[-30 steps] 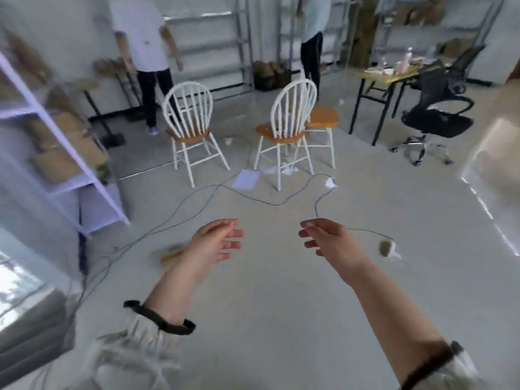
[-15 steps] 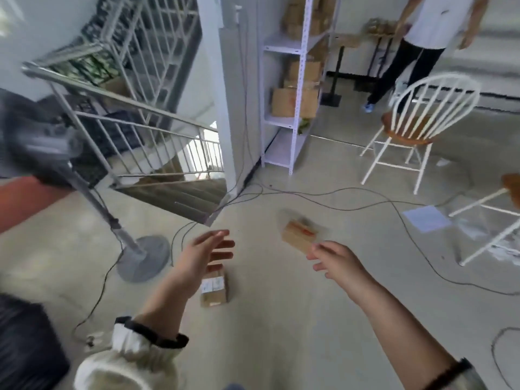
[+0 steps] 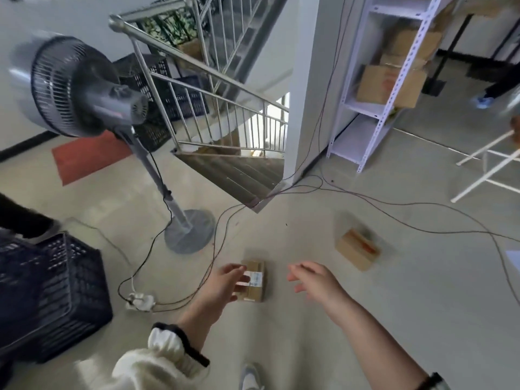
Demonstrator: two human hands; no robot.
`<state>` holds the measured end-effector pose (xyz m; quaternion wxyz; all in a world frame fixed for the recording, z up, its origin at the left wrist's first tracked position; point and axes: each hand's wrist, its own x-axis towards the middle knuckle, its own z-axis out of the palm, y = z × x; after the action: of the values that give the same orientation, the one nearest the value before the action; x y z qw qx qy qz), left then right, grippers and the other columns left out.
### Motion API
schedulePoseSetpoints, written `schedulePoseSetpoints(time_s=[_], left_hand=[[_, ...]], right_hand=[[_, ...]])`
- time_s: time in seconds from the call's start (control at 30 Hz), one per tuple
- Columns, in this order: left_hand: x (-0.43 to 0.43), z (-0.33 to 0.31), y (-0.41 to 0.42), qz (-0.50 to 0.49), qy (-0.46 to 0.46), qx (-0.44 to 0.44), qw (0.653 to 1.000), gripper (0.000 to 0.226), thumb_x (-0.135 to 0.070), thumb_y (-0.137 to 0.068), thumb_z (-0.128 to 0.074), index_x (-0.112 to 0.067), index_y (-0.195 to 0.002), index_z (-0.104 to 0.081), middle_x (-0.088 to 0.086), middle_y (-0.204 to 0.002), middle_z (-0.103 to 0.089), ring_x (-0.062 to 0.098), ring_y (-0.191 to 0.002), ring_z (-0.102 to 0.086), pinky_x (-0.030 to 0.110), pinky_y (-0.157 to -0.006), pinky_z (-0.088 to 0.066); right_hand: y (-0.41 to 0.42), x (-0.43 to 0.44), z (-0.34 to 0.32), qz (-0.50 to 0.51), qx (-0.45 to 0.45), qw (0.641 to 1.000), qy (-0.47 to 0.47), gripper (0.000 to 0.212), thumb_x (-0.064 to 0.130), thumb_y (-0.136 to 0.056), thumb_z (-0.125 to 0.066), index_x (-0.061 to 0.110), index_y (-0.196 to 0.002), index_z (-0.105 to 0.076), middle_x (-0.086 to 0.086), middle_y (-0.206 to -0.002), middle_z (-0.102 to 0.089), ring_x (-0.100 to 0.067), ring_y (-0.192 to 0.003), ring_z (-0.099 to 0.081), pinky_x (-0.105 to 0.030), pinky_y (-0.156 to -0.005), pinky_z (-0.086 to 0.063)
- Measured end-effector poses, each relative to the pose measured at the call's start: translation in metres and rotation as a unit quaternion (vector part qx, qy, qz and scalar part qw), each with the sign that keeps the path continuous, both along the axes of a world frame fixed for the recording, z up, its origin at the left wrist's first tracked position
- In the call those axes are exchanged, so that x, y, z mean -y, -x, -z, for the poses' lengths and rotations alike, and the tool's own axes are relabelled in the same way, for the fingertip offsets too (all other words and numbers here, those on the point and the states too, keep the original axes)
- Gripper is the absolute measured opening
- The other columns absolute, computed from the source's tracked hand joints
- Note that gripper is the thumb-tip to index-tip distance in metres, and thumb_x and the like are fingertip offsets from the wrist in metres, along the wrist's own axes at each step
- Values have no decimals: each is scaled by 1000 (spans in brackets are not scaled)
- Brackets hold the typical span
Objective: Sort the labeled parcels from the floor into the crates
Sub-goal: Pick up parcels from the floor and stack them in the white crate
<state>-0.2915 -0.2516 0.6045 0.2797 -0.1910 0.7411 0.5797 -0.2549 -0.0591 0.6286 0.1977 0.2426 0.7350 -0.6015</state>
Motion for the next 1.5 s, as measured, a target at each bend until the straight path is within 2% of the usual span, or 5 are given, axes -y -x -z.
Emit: schedulePoseSetpoints(time_s=[0.47, 0.7, 0.87, 1.23, 1.5], left_hand=[[-37, 451, 142, -110, 55, 3, 992, 14, -7, -85, -60, -8, -97, -67, 11, -80, -69, 24, -64, -60, 31, -60, -49], [-41, 634, 187, 288, 380, -132, 869, 51, -50, -87, -36, -28, -131, -47, -3, -133, -49, 20, -123, -45, 29, -98, -39], [-37, 695, 216, 287, 412, -118, 857, 66, -66, -77, -47, -26, -130, -44, 3, -138, -39, 30, -128, -37, 39, -104, -35], [-1, 723, 205, 329, 412, -70, 847, 106, -71, -60, -67, -58, -141, -1, 7, -155, 19, 36, -137, -13, 47, -108, -35], [-12, 715, 196, 597, 390, -228, 663, 109, -51, -65, -78, -55, -142, -1, -2, -157, 19, 35, -143, -5, 47, -109, -30]], right_hand=[[173, -2, 445, 58, 92, 994, -4, 29, 14, -93, -51, 17, -64, -55, 1, -66, -60, -11, -48, -48, -11, -34, -31], [219, 36, 650, -47, 74, 992, -93, 20, 18, -89, -47, 21, -69, -48, 7, -69, -49, -12, -70, -49, -23, -63, -44], [254, 24, 717, -88, 36, 981, -169, 31, 21, -88, -52, 14, -118, -52, -7, -119, -58, -23, -100, -58, -26, -82, -46], [261, 34, 729, -47, 178, 981, 64, 43, 26, -95, -48, 15, -136, -39, -10, -128, -50, -26, -89, -56, -34, -72, -50], [266, -13, 738, -188, 11, 935, -299, 65, 25, -87, -62, 16, -144, -31, -12, -143, -37, -29, -127, -46, -31, -100, -40]])
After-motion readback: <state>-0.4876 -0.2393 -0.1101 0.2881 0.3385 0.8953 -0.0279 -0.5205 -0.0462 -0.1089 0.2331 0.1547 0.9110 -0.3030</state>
